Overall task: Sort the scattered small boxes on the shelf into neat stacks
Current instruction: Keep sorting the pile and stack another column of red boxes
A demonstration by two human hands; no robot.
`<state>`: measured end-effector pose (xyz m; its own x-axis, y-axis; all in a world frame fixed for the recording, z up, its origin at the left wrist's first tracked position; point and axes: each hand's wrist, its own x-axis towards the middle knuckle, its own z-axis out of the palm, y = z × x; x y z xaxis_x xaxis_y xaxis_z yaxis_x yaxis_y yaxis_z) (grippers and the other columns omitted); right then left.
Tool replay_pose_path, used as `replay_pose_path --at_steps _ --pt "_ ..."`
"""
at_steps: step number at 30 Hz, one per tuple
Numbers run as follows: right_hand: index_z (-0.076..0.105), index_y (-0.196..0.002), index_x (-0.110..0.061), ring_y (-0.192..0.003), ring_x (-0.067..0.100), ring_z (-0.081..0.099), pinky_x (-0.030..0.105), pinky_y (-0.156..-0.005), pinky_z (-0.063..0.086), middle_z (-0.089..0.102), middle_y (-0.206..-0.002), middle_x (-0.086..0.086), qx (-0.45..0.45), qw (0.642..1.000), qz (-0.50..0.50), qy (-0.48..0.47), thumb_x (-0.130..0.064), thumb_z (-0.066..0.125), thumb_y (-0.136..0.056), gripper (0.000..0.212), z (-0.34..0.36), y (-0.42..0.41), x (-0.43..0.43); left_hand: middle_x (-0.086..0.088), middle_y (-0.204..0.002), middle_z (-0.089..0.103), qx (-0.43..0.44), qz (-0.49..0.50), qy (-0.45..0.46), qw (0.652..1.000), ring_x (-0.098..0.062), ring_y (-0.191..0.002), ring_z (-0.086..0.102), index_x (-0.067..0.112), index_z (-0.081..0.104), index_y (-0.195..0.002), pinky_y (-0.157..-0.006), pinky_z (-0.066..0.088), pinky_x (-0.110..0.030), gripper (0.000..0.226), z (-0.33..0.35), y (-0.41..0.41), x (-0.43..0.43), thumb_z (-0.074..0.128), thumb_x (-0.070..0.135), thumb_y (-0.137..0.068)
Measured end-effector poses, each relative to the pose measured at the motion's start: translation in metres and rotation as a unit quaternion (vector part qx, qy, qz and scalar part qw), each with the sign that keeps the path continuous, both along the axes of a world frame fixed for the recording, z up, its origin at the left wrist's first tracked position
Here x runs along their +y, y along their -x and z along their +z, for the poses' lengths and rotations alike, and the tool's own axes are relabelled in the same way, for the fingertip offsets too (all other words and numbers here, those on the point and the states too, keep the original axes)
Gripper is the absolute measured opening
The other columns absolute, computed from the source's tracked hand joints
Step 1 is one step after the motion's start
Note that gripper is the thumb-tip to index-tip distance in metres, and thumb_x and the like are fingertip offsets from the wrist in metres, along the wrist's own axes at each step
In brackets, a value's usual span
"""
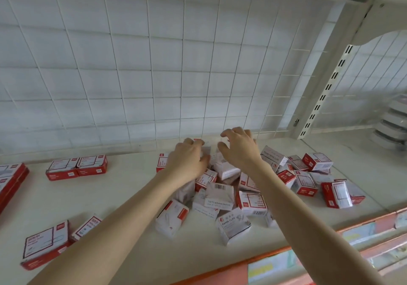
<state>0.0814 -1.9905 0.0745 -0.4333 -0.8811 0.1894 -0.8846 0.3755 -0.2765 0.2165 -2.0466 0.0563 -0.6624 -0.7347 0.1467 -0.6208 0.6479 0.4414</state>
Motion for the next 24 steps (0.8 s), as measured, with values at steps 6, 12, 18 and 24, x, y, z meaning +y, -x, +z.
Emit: replay_pose_path --at_steps 6,12,18,24 --pt "0.049 -0.123 -0.013 -0.118 0.03 0.038 0.045 -0.095 0.034 0.048 -0.125 0.012 0.044 0.989 -0.017 -0.142 -0.033 0.038 -0.093 0.038 0.004 0.024 -0.049 -0.01 -0.143 0.033 -0.066 0.011 0.025 0.997 -0.028 -0.127 0.035 0.016 0.034 -0.14 -0.099 0.037 -0.042 0.047 -0.005 0.033 -0.025 0.037 0.032 -0.096" --pt "0.049 -0.123 -0.014 -0.119 0.033 0.04 0.048 -0.095 0.037 0.047 -0.126 0.01 0.003 0.976 -0.026 -0.217 -0.038 0.036 -0.09 0.042 -0.013 0.046 -0.058 -0.007 -0.153 0.016 -0.135 0.037 -0.022 0.99 -0.032 -0.136 0.02 0.024 0.028 -0.144 -0.106 0.026 -0.047 0.05 -0.011 0.04 -0.048 0.031 0.04 -0.096" --pt "0.054 -0.118 -0.016 -0.106 0.035 0.048 0.05 -0.09 0.043 0.046 -0.123 0.013 -0.008 0.973 -0.008 -0.232 -0.045 0.027 -0.088 0.05 -0.022 0.052 -0.058 0.0 -0.157 0.007 -0.159 0.027 -0.074 0.984 -0.029 -0.139 0.021 0.028 0.015 -0.147 -0.111 0.024 -0.049 0.056 -0.019 0.039 -0.056 0.029 0.046 -0.096" --pt "0.056 -0.103 -0.013 -0.102 0.032 0.049 0.043 -0.088 0.043 0.046 -0.121 0.012 0.006 0.973 -0.01 -0.229 -0.044 0.028 -0.09 0.044 -0.018 0.049 -0.044 0.0 -0.155 0.013 -0.165 0.004 -0.091 0.982 -0.026 -0.137 0.026 0.025 0.016 -0.148 -0.109 0.028 -0.044 0.056 -0.017 0.042 -0.05 0.031 0.043 -0.097"
